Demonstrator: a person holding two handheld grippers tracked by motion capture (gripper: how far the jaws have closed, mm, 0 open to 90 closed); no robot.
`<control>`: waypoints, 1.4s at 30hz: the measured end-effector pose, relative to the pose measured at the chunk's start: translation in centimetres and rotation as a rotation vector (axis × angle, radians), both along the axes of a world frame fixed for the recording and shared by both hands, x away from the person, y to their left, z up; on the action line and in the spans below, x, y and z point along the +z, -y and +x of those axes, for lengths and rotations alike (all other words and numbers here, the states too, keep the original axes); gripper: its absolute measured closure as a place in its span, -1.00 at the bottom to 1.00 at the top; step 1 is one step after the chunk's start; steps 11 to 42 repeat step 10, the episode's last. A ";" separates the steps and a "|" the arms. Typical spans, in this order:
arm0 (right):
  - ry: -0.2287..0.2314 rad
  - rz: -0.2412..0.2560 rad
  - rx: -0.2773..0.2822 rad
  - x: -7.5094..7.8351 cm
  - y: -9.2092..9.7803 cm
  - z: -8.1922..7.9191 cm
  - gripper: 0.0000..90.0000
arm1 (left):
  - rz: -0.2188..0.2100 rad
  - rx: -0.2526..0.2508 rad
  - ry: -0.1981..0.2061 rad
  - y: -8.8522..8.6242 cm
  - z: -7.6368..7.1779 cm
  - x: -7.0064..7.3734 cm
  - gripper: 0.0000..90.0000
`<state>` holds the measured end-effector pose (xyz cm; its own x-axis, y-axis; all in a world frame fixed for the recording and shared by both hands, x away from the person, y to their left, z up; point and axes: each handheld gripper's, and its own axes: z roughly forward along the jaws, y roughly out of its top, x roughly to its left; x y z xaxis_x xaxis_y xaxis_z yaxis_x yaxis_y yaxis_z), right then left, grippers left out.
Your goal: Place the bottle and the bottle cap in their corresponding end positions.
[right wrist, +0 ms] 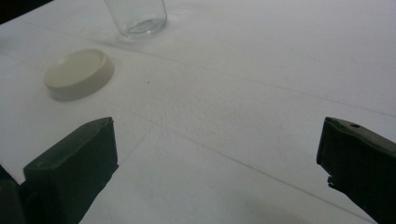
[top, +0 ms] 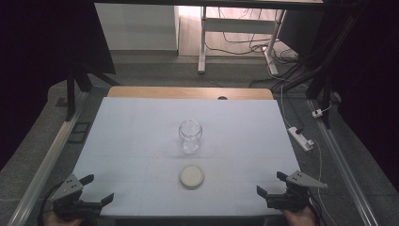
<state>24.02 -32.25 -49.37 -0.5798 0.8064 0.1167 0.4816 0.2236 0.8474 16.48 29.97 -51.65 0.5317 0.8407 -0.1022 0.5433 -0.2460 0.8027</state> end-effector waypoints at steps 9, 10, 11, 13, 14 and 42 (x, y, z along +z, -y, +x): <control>-0.013 -0.037 -0.011 0.1 -0.1 -0.5 -1.00 | 0.016 0.026 -0.054 -0.7 -0.3 -0.6 -1.00; -0.013 -0.042 -0.008 0.1 -0.1 -0.5 -1.00 | 0.011 0.027 -0.056 -0.7 -0.3 -0.6 -1.00; -0.013 -0.042 -0.008 0.1 -0.1 -0.5 -1.00 | 0.011 0.027 -0.056 -0.7 -0.3 -0.6 -1.00; -0.013 -0.042 -0.008 0.1 -0.1 -0.5 -1.00 | 0.011 0.027 -0.056 -0.7 -0.3 -0.6 -1.00; -0.013 -0.042 -0.008 0.1 -0.1 -0.5 -1.00 | 0.011 0.027 -0.056 -0.7 -0.3 -0.6 -1.00; -0.013 -0.042 -0.008 0.1 -0.1 -0.5 -1.00 | 0.011 0.027 -0.056 -0.7 -0.3 -0.6 -1.00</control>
